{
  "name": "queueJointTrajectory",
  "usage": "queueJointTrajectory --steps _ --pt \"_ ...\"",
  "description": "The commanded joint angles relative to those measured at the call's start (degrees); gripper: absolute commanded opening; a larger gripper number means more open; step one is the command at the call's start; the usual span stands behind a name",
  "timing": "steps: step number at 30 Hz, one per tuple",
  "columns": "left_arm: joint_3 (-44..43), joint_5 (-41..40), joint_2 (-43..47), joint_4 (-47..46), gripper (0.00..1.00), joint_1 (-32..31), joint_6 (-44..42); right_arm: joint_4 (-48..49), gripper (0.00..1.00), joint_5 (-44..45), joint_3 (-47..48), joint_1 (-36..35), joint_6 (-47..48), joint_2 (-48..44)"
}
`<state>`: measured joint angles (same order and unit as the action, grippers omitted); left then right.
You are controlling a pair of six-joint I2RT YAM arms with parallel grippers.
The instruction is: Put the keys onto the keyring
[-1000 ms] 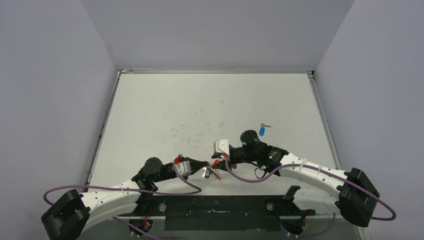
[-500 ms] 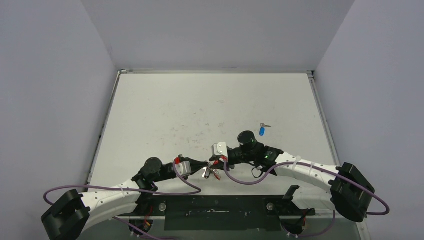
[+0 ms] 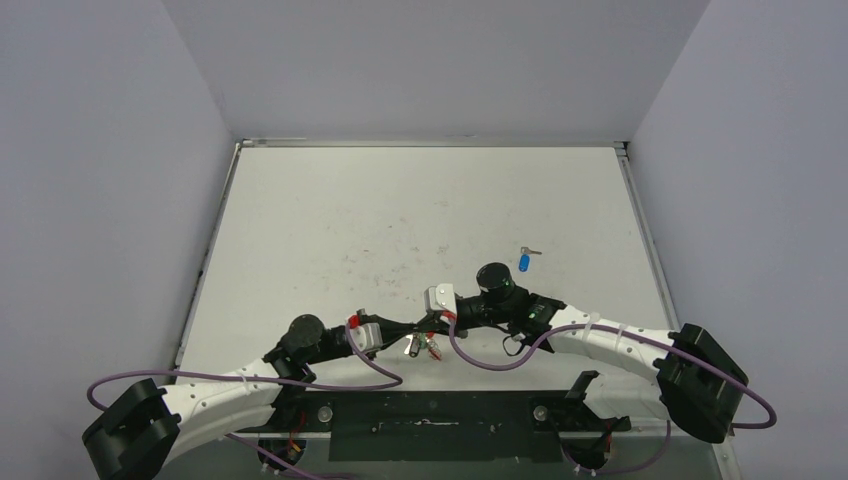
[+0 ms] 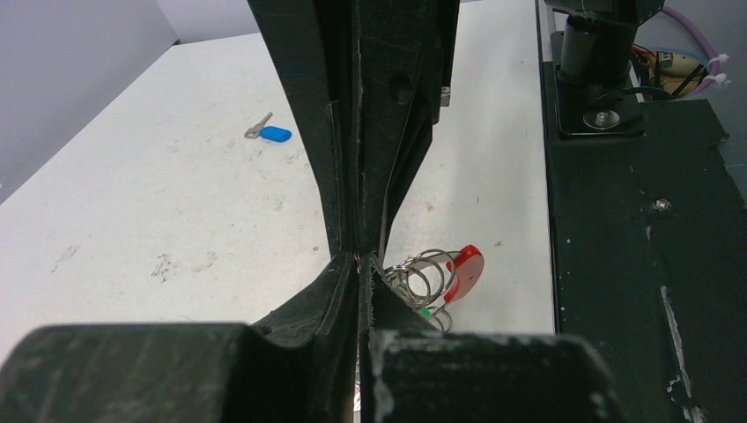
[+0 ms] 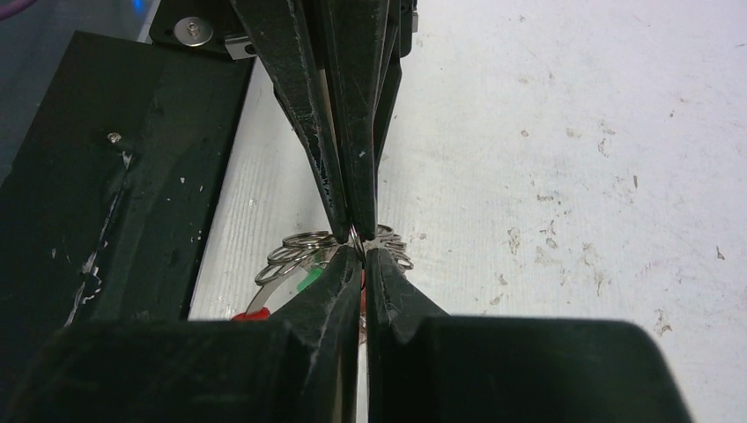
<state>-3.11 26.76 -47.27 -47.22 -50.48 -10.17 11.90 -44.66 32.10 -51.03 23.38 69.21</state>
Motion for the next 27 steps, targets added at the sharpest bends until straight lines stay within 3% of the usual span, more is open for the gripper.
queueJointTrajectory --steps 1,6,10,12,17,27 --pt "-1.4 1.0 0.3 -3.8 0.00 -0.1 -0.1 1.7 0.00 -1.4 1.3 0.1 0.9 0.0" --pt "-1.6 -1.1 1.8 -0.9 0.00 -0.2 -1.6 -12.6 0.00 2.5 7.0 0.1 1.5 0.1" --pt "-2.9 -2.9 4.5 6.5 0.24 -0.2 -4.0 -26.5 0.00 7.2 13.8 -0.4 0.7 1.8" --pt "-3.1 -3.5 5.4 8.6 0.27 -0.1 -4.6 -33.0 0.00 9.7 17.7 -1.3 0.6 3.2" --pt "-3.3 -5.0 7.0 11.0 0.27 -0.1 -5.6 -45.3 0.00 19.1 26.1 -6.5 1.0 8.1" --pt "-4.8 -4.4 8.0 15.8 0.23 -0.2 -7.2 -52.4 0.00 24.8 36.1 -10.0 -1.4 14.0"
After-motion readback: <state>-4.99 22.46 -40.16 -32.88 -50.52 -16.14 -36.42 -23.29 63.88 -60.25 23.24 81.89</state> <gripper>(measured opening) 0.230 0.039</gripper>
